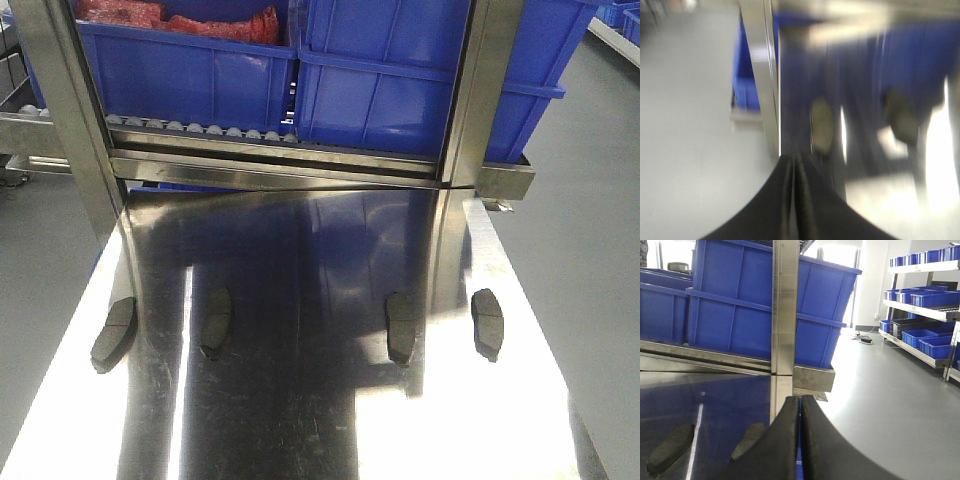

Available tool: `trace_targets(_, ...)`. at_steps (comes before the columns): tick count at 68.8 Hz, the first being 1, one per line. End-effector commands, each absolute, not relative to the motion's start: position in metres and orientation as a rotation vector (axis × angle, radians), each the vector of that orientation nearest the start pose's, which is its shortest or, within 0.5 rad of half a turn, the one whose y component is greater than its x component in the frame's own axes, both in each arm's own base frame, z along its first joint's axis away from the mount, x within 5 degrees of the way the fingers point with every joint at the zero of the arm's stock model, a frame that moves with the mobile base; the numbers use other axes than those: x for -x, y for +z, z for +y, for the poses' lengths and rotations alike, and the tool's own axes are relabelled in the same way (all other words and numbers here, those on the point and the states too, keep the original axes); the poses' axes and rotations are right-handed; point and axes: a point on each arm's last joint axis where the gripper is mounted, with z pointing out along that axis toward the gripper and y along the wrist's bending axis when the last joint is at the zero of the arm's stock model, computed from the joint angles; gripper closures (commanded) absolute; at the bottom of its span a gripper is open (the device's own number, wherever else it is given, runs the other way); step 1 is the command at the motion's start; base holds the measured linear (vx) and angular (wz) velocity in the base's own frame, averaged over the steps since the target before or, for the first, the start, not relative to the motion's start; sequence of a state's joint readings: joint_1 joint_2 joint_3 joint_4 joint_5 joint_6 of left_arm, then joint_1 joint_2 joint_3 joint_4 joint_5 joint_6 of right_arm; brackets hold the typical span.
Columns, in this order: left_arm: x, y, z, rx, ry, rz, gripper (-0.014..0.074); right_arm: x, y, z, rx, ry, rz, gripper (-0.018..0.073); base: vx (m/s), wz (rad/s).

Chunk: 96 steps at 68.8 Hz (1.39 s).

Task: Move and align brake pads A on conveyor
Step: 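Lower the left gripper toward the brake pad nearest it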

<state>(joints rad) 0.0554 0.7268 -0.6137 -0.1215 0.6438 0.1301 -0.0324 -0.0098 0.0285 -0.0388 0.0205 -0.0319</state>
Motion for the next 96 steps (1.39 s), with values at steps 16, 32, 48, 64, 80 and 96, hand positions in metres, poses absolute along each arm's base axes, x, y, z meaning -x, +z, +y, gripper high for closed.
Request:
trace_targets(16, -0.148, 0.297, 0.001, -0.005, -0.050, 2.328, 0.0602, -0.056, 0.206, -0.002, 0.029, -0.092, 1.450, 0.0571, 0.00, 0.00)
trace_targets(32, -0.147, 0.295, 0.001, -0.010, -0.047, 2.356, 0.0552, -0.056, 0.206, -0.002, 0.029, -0.092, 1.450, 0.0571, 0.00, 0.00)
trace_targets(48, -0.147, 0.295, 0.001, -0.019, -0.043, 2.356, 0.0331, -0.056, 0.206, -0.002, 0.029, -0.092, 1.450, 0.0571, 0.00, 0.00)
trace_targets(64, -0.147, 0.295, 0.001, -0.027, -0.039, 2.354, 0.0161, -0.056, 0.206, -0.002, 0.029, -0.092, 1.450, 0.0571, 0.00, 0.00)
trace_targets(80, -0.172, 0.304, -0.004, -0.068, -0.090, 2.423, 0.0153, -0.056, 0.206, -0.002, 0.029, -0.092, 1.450, 0.0571, 0.00, 0.00)
trace_targets(96, -0.234, 0.306, -0.023, -0.190, -0.142, 2.521, 0.0153, -0.056, 0.206, -0.002, 0.029, -0.092, 1.450, 0.0571, 0.00, 0.00)
